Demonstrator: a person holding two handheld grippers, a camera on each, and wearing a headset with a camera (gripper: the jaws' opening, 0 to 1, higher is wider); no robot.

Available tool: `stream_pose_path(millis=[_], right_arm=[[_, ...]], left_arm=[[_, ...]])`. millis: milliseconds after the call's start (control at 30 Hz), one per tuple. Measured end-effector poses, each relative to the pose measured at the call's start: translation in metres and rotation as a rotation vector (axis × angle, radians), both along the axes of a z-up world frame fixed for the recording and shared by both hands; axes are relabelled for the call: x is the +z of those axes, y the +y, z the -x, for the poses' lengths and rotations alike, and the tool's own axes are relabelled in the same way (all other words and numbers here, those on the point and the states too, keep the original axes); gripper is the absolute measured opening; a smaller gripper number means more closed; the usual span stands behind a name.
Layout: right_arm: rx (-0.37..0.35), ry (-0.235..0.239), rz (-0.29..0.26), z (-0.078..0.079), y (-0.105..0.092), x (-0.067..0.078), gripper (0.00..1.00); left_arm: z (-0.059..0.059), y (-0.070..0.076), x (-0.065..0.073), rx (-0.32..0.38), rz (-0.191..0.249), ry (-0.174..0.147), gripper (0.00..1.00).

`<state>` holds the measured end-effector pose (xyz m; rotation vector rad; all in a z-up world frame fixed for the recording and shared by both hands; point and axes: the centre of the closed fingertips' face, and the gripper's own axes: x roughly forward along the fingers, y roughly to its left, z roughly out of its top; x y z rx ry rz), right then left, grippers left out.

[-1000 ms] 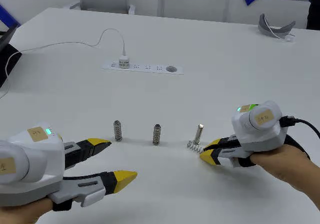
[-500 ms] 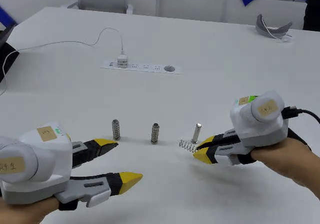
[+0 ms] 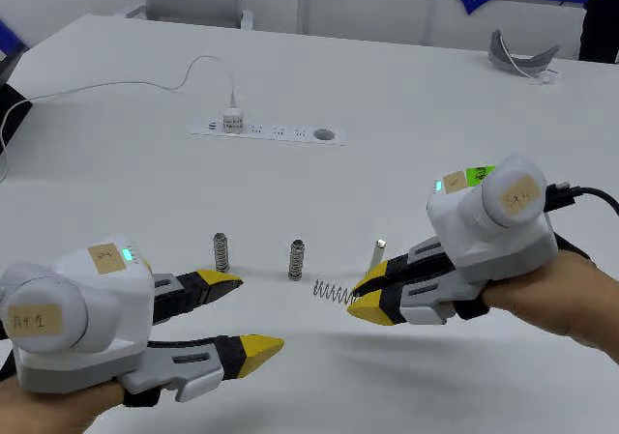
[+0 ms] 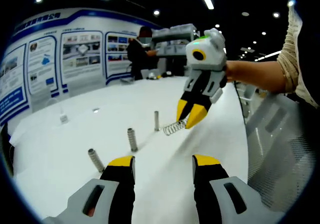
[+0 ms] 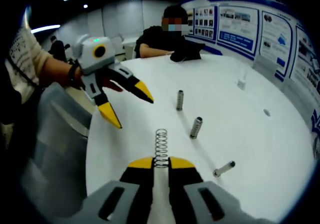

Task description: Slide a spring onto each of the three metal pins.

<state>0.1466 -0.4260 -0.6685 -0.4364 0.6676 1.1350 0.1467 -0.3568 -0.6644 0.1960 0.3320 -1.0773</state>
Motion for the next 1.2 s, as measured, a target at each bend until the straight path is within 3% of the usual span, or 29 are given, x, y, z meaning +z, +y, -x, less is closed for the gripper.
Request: stream_pose_path(millis=[533,867,1200], right_arm=[[0.187,0.003,0.028,0.026,0.024,0.013,0.12],[0.225,0.000,0.045,0.029,0.026,0.015,0.12],[0.272,0.034,0.083,0.036,0.026,0.008,0.12]], left_arm=[[0.018,-0.017,0.001,-0.123,-0.047,-0.052,0.33],[0.020,-0.021,0.003,-0.153,-0.056,-0.074,0.26],[0.027,-0.031,0.005,-0.203,-0.053,-0.085,0.19]])
